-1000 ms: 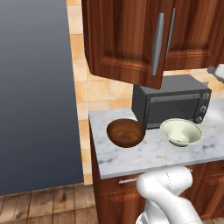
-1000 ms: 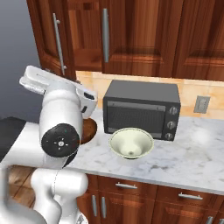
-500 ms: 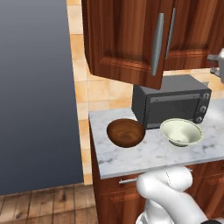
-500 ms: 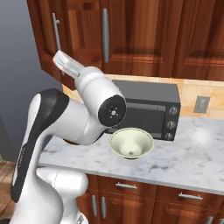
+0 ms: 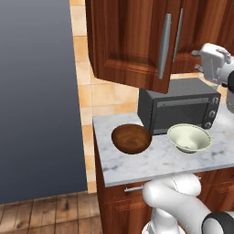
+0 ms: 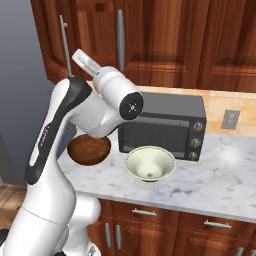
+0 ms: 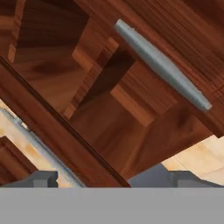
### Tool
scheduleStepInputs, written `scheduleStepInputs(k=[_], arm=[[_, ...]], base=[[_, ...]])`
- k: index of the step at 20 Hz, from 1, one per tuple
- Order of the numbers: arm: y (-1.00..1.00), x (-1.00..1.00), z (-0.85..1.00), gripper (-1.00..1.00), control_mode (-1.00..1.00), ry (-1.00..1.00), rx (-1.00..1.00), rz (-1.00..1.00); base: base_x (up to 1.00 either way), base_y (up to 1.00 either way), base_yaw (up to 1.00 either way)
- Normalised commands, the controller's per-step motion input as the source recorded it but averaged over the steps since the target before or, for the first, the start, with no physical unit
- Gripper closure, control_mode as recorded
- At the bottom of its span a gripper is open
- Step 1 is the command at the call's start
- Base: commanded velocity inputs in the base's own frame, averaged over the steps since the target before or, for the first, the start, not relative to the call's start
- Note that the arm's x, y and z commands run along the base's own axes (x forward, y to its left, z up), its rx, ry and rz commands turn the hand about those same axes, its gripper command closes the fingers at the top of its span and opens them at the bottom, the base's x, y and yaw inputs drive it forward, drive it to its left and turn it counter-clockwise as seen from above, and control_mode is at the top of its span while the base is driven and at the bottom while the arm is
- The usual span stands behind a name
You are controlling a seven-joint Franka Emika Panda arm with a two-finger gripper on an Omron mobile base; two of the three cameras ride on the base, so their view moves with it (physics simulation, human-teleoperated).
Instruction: Open the cabinet. Pick the bowls from the counter and place them in the cabinet. Then close the cabinet.
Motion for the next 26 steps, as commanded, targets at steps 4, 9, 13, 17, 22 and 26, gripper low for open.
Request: scheduleStepInputs(k=[4, 9, 13, 17, 22, 26], arm=[[0.15, 0.99, 0.0, -1.0, -1.0, 0.01, 0.06, 0.09], [0.34, 0.37, 0.0, -1.0, -1.0, 0.07, 0.0, 0.2], [0.84, -0.04, 0.0, -1.0, -1.0, 0.05, -0.1, 0.33], [1.0, -0.47, 0.01, -1.0, -1.0, 0.0, -0.19, 0.4], [1.0, -0.72, 0.02, -1.0, -1.0, -0.03, -0.18, 0.37], [1.0, -0.43, 0.0, -1.0, -1.0, -0.12, -0.04, 0.24]], base=[[0.0, 0.0, 0.0], [0.0, 0.0, 0.0], [0.0, 0.0, 0.0], [0.0, 0.0, 0.0], [0.0, 0.0, 0.0], [0.0, 0.0, 0.0]])
